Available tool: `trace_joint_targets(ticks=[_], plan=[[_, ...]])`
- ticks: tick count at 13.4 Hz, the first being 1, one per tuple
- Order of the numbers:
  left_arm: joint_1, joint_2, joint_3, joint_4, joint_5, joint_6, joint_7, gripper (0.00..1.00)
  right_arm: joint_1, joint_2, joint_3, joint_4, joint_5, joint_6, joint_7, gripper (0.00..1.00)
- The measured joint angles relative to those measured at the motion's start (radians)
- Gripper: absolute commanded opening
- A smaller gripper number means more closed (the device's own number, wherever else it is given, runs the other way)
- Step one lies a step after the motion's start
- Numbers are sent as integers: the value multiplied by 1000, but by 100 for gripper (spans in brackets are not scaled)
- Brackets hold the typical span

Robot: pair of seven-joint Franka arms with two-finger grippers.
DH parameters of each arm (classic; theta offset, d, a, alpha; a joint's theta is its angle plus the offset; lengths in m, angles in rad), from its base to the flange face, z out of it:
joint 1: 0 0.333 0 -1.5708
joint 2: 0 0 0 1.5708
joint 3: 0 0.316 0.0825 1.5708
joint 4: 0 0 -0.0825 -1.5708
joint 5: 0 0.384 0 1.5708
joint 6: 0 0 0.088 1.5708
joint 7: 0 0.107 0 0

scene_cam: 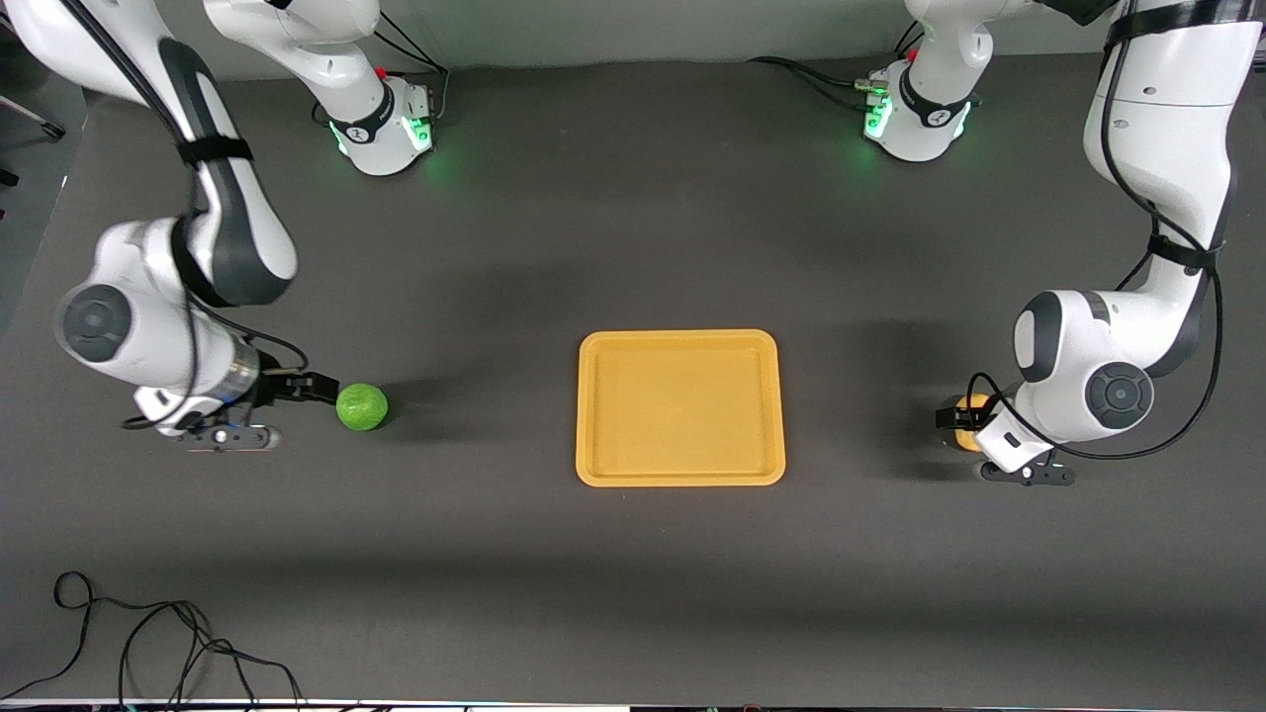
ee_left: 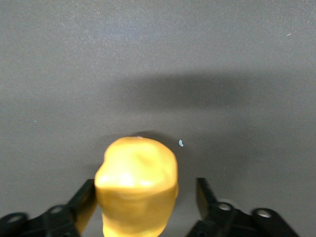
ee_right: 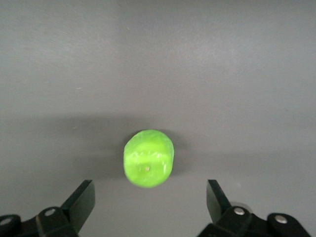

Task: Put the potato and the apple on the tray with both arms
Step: 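Lower the left gripper onto the potato while the right gripper reaches the apple, then carry the potato with the left gripper over the yellow tray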

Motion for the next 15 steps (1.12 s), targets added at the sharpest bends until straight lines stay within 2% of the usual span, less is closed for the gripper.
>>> trace_joint_targets(ticks=[1,2,3,5,9,12,13,15], plan=[[-1,-1,-1,0,0,1,0,38,0,16,-4,-38,0,66,0,100],[-3,-4,-2,1,0,1,0,31,0,34,-8,-67,0,119,0,100],[-6,-10,-4,2,0,-1,-3,28,0,51,-11,-87,0,160,0,100],[-12,-44,-8,7,0,-41,-10,26,0,82,-14,-103,0,205,0,100],[-58,-230,-29,66,-52,-327,-61,26,0,95,-14,-103,8,217,1,100],[-149,-326,-75,112,-101,-454,-250,26,-1,107,-15,-106,36,217,1,100],[-193,-330,-92,121,-102,-458,-333,26,-1,113,-15,-106,39,221,1,96],[-272,-317,-105,127,-104,-444,-457,26,-1,134,-15,-108,41,240,1,69]])
